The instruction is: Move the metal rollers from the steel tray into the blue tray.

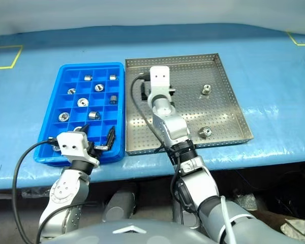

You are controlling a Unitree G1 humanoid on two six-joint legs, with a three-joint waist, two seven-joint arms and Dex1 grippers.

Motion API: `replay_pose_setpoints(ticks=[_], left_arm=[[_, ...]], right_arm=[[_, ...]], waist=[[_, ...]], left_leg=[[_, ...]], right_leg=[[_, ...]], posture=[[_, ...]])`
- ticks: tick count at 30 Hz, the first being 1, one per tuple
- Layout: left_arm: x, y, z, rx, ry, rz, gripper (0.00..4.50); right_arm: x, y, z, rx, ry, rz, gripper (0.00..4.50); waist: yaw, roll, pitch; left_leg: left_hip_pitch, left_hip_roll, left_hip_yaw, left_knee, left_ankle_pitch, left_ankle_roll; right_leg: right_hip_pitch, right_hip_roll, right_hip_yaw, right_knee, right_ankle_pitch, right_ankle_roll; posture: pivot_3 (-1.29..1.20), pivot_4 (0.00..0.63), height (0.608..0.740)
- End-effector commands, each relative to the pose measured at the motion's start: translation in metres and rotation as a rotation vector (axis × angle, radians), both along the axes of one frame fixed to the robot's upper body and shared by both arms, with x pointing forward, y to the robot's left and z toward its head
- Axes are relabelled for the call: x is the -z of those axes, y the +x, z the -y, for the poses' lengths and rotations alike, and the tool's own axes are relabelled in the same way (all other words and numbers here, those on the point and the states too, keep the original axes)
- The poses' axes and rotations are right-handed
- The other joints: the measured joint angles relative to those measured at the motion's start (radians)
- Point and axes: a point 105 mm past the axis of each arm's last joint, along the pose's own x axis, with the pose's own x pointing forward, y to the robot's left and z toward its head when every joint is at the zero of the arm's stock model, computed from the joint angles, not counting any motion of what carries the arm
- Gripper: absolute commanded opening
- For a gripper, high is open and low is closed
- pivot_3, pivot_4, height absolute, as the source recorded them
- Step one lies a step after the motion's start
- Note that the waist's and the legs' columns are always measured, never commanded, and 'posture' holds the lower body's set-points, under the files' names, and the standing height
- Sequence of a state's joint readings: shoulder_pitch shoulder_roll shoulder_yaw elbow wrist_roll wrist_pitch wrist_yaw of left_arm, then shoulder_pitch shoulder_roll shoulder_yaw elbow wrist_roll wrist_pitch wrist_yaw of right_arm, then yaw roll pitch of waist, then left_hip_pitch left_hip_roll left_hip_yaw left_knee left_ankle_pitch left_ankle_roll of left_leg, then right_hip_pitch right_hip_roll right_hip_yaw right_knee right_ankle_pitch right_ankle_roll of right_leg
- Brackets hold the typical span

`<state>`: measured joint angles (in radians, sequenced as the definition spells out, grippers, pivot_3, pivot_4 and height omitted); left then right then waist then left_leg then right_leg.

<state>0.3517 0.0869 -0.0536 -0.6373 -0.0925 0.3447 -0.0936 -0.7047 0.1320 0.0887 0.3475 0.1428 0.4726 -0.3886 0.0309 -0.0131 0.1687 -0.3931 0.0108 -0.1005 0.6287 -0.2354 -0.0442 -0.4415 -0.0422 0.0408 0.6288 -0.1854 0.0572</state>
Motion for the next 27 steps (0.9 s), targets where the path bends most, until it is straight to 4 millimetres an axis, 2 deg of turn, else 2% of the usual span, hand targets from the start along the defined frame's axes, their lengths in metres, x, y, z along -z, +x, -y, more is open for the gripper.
replay_pose_setpoints(ticks=[1, 4, 7, 17, 23, 27], left_arm=[[-0.007, 0.002, 0.007, 0.049, 0.013, 0.034, 4.5], [-0.009, 0.003, 0.01, 0.08, 0.028, 0.042, 4.5], [-0.008, 0.003, 0.014, 0.094, 0.021, 0.038, 4.5], [-0.002, 0.001, 0.021, 0.104, 0.001, 0.008, 4.5], [-0.001, 0.001, 0.024, 0.108, -0.012, 0.006, 4.5], [0.0, 0.0, 0.026, 0.104, -0.02, 0.002, 4.5]], right_arm=[[-0.012, 0.011, 0.014, 0.133, -0.03, 0.039, 4.47], [-0.006, 0.018, 0.033, 0.227, -0.103, 0.036, 4.47], [0.005, 0.024, 0.051, 0.318, -0.101, -0.013, 4.47], [-0.005, 0.044, 0.093, 0.498, -0.106, -0.036, 4.47], [-0.001, 0.048, 0.103, 0.5, -0.074, -0.072, 4.47], [0.006, 0.05, 0.103, 0.461, -0.019, -0.104, 4.47]], waist=[[-0.016, 0.0, 0.0], [-0.035, 0.0, 0.0], [-0.041, 0.0, 0.0], [-0.041, 0.0, 0.0], [-0.039, 0.0, 0.0], [-0.039, 0.0, 0.0]], left_leg=[[0.0, 0.0, 0.0, 0.0, 0.0, 0.0], [0.0, 0.0, 0.0, 0.0, 0.001, 0.002], [0.0, 0.0, 0.0, 0.0, 0.002, 0.002], [0.0, 0.0, 0.002, 0.0, 0.002, 0.003], [0.0, -0.001, 0.002, 0.0, 0.002, 0.003], [0.0, -0.001, 0.002, 0.0, 0.002, 0.003]], right_leg=[[0.0, 0.0, 0.0, 0.0, 0.0, 0.0], [0.0, 0.0, 0.001, 0.0, 0.002, 0.0], [0.0, 0.0, 0.001, 0.0, 0.003, 0.001], [0.0, 0.0, 0.003, 0.0, 0.009, 0.001], [0.001, 0.0, 0.004, -0.001, 0.009, 0.001], [0.001, 0.0, 0.004, -0.001, 0.009, 0.001]], posture=[[0.16, 0.15, 0.74], [0.17, 0.15, 0.74], [0.18, 0.15, 0.74], [0.22, 0.15, 0.74], [0.23, 0.15, 0.74], [0.24, 0.15, 0.74]])
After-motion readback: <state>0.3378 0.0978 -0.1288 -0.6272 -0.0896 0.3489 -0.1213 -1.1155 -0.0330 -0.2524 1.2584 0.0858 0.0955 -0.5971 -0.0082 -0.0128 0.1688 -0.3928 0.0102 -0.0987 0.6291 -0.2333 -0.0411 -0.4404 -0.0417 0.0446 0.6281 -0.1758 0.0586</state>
